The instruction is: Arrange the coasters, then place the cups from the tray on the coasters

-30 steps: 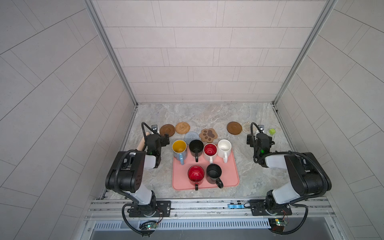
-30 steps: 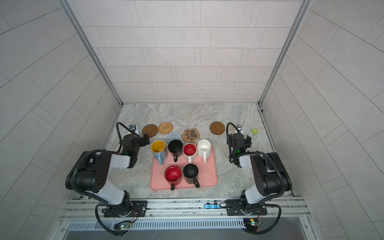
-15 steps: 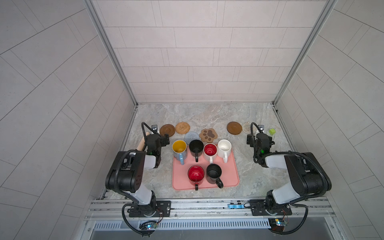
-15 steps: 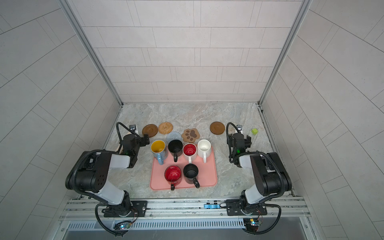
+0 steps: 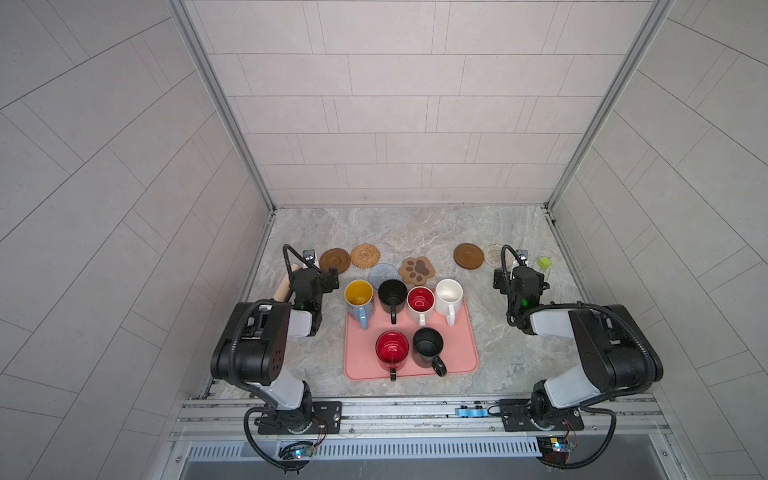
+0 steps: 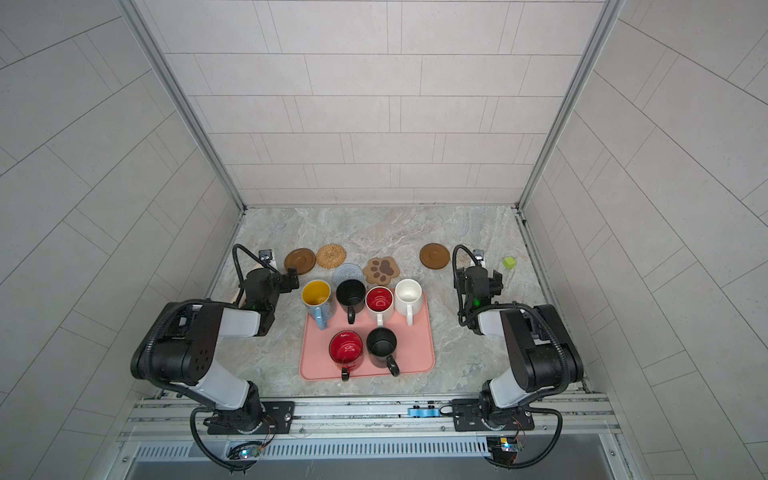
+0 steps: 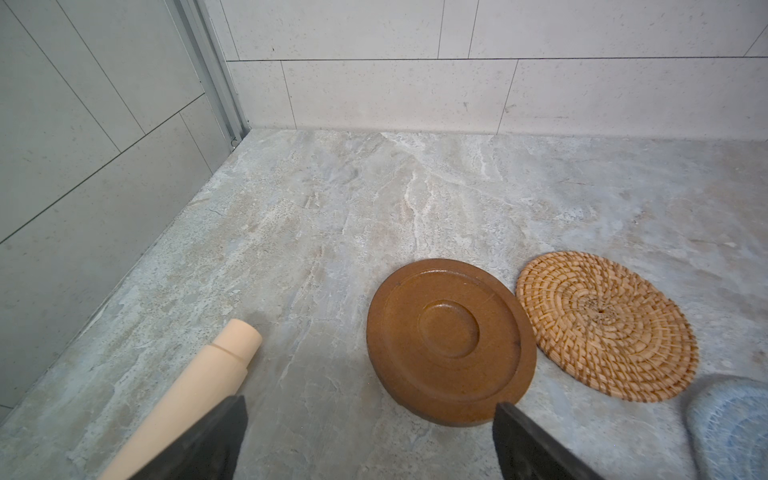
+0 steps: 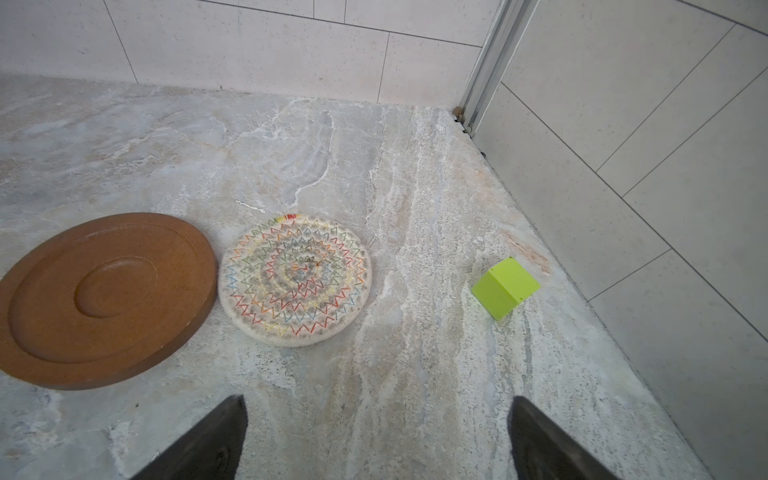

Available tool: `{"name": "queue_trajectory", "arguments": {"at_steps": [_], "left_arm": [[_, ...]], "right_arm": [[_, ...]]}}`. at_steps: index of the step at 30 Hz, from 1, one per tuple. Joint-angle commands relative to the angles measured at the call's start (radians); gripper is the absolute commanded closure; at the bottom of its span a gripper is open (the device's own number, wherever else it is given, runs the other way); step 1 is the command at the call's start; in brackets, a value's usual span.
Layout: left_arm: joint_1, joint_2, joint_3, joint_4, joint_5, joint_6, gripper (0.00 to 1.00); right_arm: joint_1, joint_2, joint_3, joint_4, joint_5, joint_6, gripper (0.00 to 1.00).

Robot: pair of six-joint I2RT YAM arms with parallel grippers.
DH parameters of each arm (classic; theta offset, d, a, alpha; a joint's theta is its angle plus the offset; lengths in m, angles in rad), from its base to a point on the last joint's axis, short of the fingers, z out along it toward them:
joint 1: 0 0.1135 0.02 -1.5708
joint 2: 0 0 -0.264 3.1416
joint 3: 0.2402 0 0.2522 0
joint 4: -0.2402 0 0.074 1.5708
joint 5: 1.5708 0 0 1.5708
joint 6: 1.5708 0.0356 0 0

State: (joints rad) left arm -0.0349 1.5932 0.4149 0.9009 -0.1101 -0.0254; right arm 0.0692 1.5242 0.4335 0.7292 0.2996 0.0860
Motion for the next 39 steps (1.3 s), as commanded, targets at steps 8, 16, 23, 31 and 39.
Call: {"name": "queue_trajectory", "arguments": {"at_steps": [8, 16, 23, 31, 39], "left_arm": [[0.005, -0.008, -0.013, 0.012, -0.005, 0.013, 0.00], [-0.002, -0.367, 0.198, -0.706, 0.025, -0.080, 0.00], [-0.008, -0.412, 0.440, -1.033, 0.050, -0.192, 0.00], [-0.009, -0.329, 0.598, -1.190, 0.155, -0.308, 0.00], [-0.012, -0.176, 0.715, -1.321, 0.305, -0.409, 0.00]], "right_arm": [[0.001, -0.020, -0.014, 0.006, 0.007, -0.002, 0.00], [0.014, -0.224, 0.196, -0.478, 0.053, -0.009, 0.01], [0.018, -0.336, 0.417, -0.925, 0.000, 0.156, 0.00], [0.022, -0.317, 0.552, -1.224, -0.083, 0.276, 0.01], [0.033, -0.279, 0.562, -1.238, -0.274, 0.353, 0.01]]}}
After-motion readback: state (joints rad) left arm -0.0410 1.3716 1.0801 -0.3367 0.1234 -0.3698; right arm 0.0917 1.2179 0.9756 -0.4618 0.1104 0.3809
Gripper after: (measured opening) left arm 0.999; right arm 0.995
